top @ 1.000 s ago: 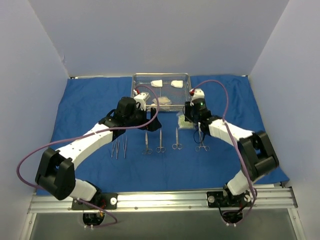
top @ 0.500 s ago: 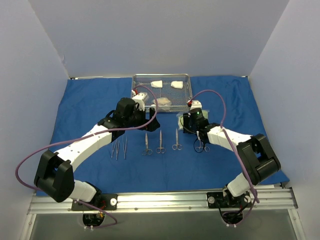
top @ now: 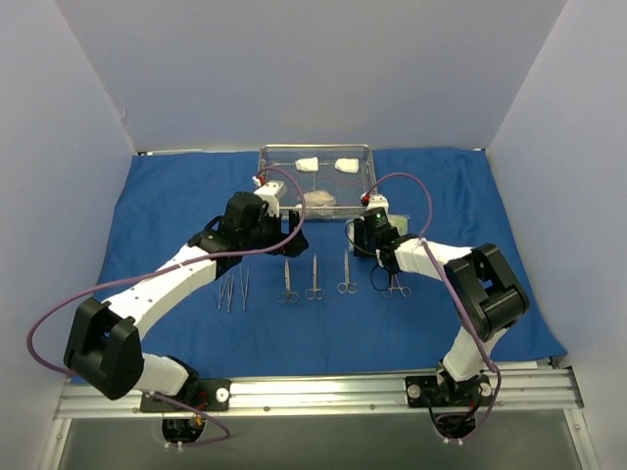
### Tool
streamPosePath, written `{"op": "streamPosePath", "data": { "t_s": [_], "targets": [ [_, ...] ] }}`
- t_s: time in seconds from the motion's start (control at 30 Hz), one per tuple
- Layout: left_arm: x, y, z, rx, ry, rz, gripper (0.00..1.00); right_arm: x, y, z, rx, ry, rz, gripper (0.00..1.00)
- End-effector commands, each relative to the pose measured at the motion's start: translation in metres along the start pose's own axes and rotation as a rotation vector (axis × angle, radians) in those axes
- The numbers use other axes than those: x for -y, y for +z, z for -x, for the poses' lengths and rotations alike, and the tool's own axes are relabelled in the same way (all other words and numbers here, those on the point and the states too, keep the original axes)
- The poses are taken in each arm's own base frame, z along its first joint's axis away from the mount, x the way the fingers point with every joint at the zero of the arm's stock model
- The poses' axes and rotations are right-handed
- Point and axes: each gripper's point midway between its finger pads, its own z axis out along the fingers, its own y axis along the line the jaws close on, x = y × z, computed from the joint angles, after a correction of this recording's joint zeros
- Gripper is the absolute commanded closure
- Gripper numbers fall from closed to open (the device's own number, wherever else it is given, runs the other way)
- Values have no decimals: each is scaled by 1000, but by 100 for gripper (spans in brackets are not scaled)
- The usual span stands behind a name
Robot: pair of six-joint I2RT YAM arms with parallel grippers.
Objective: Open and lay out the surgical kit
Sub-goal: Place the medical item in the surgical kit.
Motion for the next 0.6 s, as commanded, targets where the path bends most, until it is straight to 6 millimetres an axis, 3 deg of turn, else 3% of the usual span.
{"op": "streamPosePath", "data": {
  "t_s": [0.0, 0.2, 0.3, 0.4, 0.47, 0.5, 0.57],
  "targets": [
    [1, -12, 13, 50, -4, 10, 6, 1, 4, 34, 91, 25, -22, 68],
    [-1, -17, 16, 69, -5, 20, 6, 5, -3, 32, 83, 26, -31, 68],
    [-1, -20, 20, 81, -6, 21, 6, 3, -21, 34, 90, 19, -6, 64],
    [-2, -26, 26, 95, -21, 37, 6, -5, -49, 52, 137, 13, 47, 52],
    [-4, -30, 32, 120, -33, 55, 6, -11, -71, 78, 200, 3, 82, 41],
    [-7, -32, 36, 135, -53, 71, 6, -18, -81, 88, 229, -8, 119, 28],
    [-17, -36, 45, 164, -85, 119, 6, -23, -91, 114, 291, -37, 137, 15]
  ]
}}
